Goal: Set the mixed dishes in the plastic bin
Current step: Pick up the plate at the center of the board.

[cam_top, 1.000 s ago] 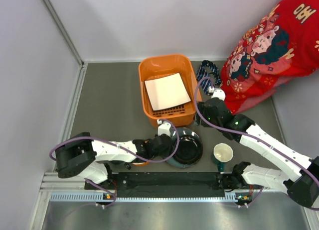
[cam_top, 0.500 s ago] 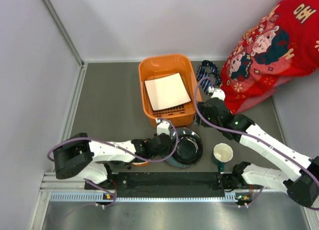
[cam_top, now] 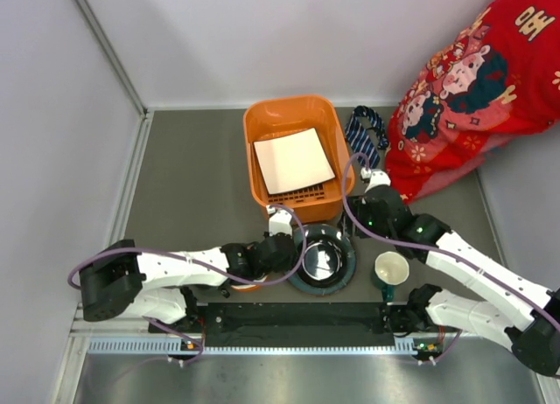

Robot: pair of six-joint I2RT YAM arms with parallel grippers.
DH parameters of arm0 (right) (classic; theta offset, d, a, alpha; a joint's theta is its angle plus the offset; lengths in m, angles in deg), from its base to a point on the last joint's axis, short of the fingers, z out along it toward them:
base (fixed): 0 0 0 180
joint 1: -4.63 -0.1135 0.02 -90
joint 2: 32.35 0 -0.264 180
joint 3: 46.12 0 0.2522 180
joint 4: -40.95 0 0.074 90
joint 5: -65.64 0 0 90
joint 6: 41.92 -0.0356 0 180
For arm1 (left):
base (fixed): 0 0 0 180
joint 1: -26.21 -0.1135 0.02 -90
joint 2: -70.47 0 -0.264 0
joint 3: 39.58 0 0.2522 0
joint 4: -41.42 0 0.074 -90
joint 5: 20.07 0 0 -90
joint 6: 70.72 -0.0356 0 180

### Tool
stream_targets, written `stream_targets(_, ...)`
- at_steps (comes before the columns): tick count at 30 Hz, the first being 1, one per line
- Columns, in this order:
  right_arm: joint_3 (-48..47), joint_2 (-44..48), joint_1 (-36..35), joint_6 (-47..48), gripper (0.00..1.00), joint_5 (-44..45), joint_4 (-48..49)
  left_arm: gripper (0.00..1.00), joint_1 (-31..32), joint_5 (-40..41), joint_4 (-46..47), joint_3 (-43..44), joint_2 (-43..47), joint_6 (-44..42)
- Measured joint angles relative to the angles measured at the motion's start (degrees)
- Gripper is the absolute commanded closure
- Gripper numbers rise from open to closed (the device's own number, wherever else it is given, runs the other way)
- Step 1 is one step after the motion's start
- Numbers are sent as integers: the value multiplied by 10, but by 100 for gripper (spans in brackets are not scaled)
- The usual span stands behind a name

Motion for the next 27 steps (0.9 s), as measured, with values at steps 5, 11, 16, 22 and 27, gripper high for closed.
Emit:
stream_targets(5,36,32,0,19,32,-39,22,100,0,2,-2,0,5,-2)
stream_targets(11,64,39,0,57,32,-104,58,100,-2,2,-2,0,7,-5)
stream_targets(16,80,38,0,73,32,-128,76,100,-2,2,-7,1,13,-8)
stream_targets(22,99,31,0,79,32,-143,115,100,-2,11,-36,5,43,-16)
stream_targets(27,133,15,0,77,34,-160,157,100,-2,23,-50,7,72,-19)
